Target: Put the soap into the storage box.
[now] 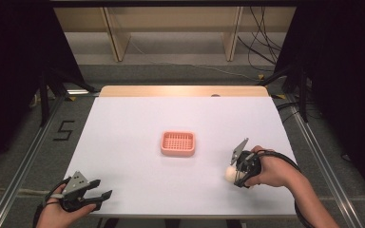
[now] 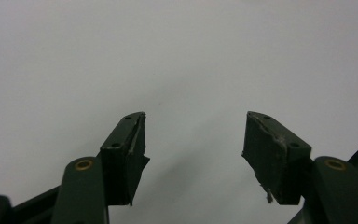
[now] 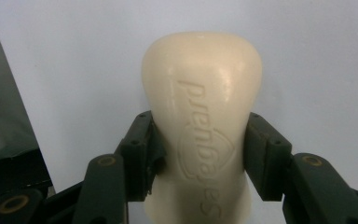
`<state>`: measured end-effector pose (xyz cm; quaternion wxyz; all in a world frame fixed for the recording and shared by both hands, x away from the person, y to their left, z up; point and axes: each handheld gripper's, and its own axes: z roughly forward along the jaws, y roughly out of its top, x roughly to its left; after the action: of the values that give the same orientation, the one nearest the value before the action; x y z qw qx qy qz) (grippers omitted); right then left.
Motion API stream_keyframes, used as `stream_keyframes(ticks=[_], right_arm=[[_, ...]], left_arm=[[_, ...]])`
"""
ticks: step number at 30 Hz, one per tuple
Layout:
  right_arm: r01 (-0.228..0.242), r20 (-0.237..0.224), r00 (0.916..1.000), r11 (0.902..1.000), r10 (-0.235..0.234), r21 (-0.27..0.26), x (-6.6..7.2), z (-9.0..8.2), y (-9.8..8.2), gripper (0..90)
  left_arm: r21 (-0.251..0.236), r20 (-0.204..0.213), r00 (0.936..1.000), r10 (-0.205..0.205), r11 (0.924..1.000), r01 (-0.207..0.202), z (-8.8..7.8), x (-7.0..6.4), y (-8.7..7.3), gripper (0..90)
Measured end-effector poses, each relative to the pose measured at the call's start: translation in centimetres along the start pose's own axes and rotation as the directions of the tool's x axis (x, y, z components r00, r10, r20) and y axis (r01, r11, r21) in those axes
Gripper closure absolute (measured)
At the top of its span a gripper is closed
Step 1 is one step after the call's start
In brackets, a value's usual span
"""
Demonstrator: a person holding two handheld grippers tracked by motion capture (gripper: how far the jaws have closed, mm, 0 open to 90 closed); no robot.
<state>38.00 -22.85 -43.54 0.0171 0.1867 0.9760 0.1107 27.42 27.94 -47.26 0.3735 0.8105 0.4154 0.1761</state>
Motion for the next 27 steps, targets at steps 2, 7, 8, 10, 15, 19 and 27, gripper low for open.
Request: stream_keyframes(ticks=[2,7,8,10,15,19,27], right_arm=[[-0.002,-0.013,0.9999,1.0,0.002,0.0,-0.07,-0.09,-0.04,50.6],[-0.015,-0.002,0.9999,0.9998,0.015,-0.008,-0.16,-0.13,-0.32,50.6],[-0.015,-0.002,0.9999,0.9998,0.015,-0.008,-0.16,-0.13,-0.32,50.6],[-0.024,-0.004,0.9997,0.9997,0.024,-0.007,-0.13,-0.15,-0.39,50.6],[-0.024,-0.001,0.9997,0.9996,0.024,-0.013,-0.28,-0.26,-0.52,50.6],[-0.049,0.007,0.9988,0.9984,0.049,-0.026,-0.32,-0.44,-0.63,50.6],[-0.099,0.017,0.9948,0.9935,0.1,-0.056,-0.6,-0.94,-0.47,50.6]], left_arm=[[0.003,0.001,1.0,0.002,1.0,-0.002,-0.02,0.02,0.0,38.5],[0.004,0.004,1.0,0.003,1.0,-0.003,-0.02,0.03,-0.01,38.6],[0.004,0.004,1.0,0.003,1.0,-0.003,-0.02,0.03,-0.01,38.6],[0.005,-0.002,1.0,0.005,1.0,-0.005,-0.02,0.05,0.0,38.6],[0.006,0.0,1.0,0.0,1.0,0.0,-0.01,0.02,0.0,38.6],[0.001,0.002,1.0,0.0,1.0,0.0,0.01,0.01,-0.01,38.6],[0.004,0.0,1.0,0.005,1.0,-0.005,0.0,0.03,0.0,38.6]])
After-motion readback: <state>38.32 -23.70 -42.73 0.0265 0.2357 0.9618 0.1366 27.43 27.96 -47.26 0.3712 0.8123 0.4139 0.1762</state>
